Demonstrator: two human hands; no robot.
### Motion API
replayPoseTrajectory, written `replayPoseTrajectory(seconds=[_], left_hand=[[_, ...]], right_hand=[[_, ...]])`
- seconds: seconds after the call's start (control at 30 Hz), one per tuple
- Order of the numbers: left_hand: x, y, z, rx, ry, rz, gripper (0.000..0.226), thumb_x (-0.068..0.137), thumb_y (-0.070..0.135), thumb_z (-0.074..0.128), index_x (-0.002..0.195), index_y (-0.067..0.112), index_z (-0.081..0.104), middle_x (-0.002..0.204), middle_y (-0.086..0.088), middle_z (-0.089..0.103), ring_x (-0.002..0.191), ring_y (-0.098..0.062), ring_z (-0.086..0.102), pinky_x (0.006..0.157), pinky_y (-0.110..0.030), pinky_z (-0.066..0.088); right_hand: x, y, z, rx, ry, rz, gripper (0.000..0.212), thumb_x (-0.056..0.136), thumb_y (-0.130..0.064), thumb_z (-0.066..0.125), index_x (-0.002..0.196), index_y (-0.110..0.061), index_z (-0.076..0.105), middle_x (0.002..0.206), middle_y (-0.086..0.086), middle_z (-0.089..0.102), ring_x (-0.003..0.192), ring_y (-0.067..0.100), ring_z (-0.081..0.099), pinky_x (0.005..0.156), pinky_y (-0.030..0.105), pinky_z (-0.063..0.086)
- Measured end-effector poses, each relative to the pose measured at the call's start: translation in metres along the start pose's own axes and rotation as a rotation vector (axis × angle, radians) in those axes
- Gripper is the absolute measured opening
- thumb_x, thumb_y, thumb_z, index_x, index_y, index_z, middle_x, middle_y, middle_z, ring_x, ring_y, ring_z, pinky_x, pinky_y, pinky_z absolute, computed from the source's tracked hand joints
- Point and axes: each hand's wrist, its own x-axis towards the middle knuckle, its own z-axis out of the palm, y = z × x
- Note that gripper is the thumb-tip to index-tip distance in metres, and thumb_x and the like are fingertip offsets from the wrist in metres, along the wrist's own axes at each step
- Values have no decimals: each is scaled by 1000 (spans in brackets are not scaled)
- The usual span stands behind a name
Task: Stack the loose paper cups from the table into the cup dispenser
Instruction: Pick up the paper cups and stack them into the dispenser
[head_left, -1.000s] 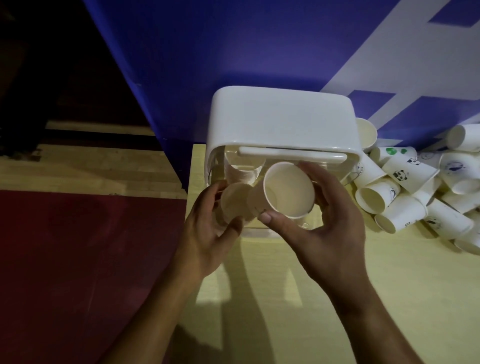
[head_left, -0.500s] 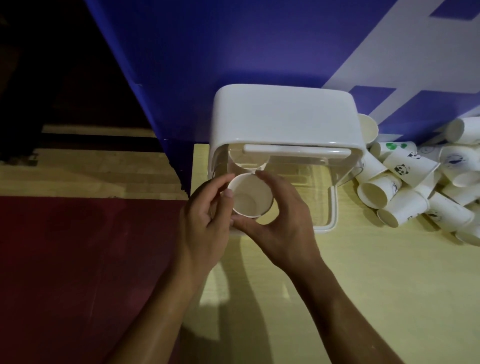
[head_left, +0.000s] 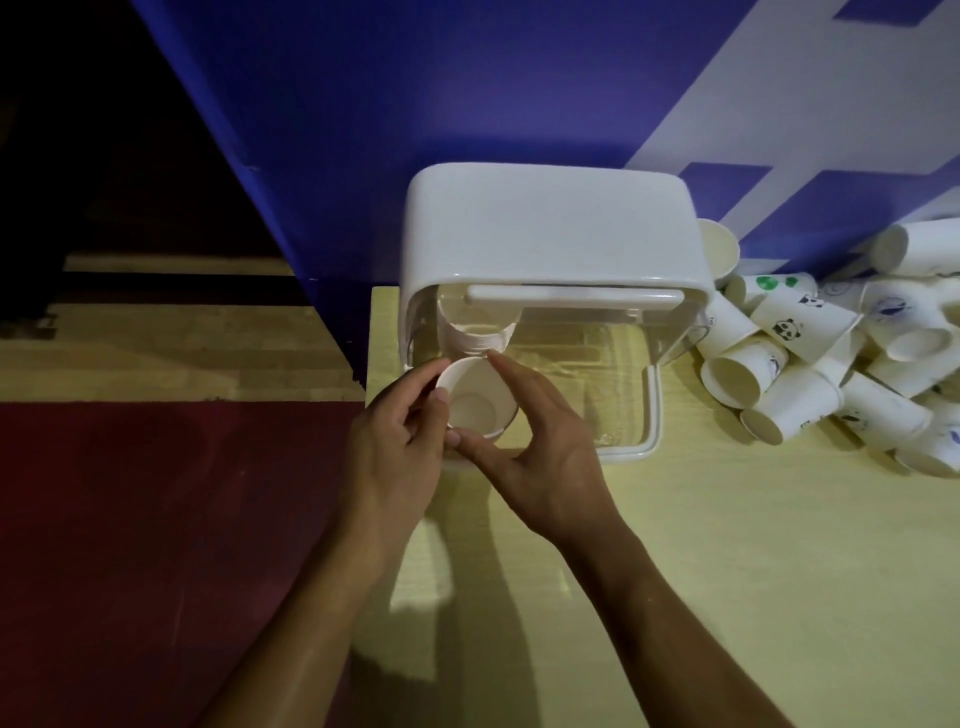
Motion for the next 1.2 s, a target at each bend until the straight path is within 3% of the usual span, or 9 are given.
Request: replayPoseTrajectory(seconds=[0.1, 0.2, 0.33, 0.43, 0.57, 0.73, 0.83, 1.07, 1.2], left_hand=[[-15, 12, -3, 48, 72, 100, 30, 106, 27, 58, 135, 26, 66, 122, 9, 70, 99, 12, 66, 77, -1, 46], [-40, 36, 4, 210, 152, 390, 27, 101, 25, 59, 125, 17, 69, 119, 8, 65, 101, 2, 62, 87, -1, 40], [-58, 73, 71, 182, -171, 548, 32, 97, 32, 56, 124, 20, 68, 122, 15, 62, 110, 1, 61, 93, -9, 44], [-54, 95, 150, 308, -358, 552, 41, 96, 45, 52, 132, 26, 62, 130, 17, 58, 115, -1, 57, 91, -17, 49], [-26, 116, 248, 491, -421, 592, 52, 94, 37, 68, 141, 19, 55, 144, 4, 54, 124, -15, 56, 88, -26, 48], [51, 143, 332, 899, -491, 778, 85, 86, 26, 77, 158, 19, 33, 164, -2, 36, 148, -23, 35, 118, -40, 37], [82, 147, 362, 1085, -575, 791, 92, 83, 33, 82, 158, 24, 30, 164, 2, 35, 152, -22, 30, 124, -41, 27], [100, 136, 377, 1068, -623, 808, 68, 76, 39, 86, 132, 35, 48, 127, 7, 64, 121, -25, 58, 105, -45, 43], [79, 149, 361, 834, -512, 720, 68, 74, 39, 91, 127, 23, 53, 120, 2, 64, 111, -25, 60, 88, -37, 43]], right_hand=[[-10, 0, -14, -8, 12, 18, 90, 81, -59, 82, 155, -21, 47, 152, -6, 54, 138, 0, 48, 112, 17, 41], [-37, 11, -35, -47, 102, 90, 70, 89, -60, 74, 144, -21, 59, 140, -7, 63, 128, 5, 58, 104, 22, 49], [-79, 46, -79, -14, 199, 173, 36, 94, -44, 71, 122, -21, 71, 112, -14, 70, 105, 3, 66, 87, 26, 53], [-108, 79, -124, -24, 237, 259, 29, 91, -41, 70, 115, -24, 71, 104, -21, 69, 99, 0, 65, 77, 13, 49], [-143, 119, -185, -70, 347, 363, 32, 92, -52, 67, 114, -30, 73, 102, -21, 70, 96, 5, 67, 72, 10, 47], [-178, 166, -251, -77, 413, 445, 21, 88, -37, 75, 109, -34, 73, 102, -21, 71, 93, 6, 68, 66, 11, 46], [-186, 192, -285, -67, 440, 536, 24, 87, -30, 80, 106, -41, 70, 105, -26, 68, 95, 4, 66, 63, 10, 44], [-151, 242, -367, -18, 555, 719, 37, 90, -47, 76, 122, -31, 68, 105, -18, 70, 88, -1, 66, 71, 20, 54], [-87, 257, -421, 303, 672, 853, 54, 90, -59, 70, 123, -16, 68, 101, -1, 75, 76, 18, 75, 75, 40, 62]])
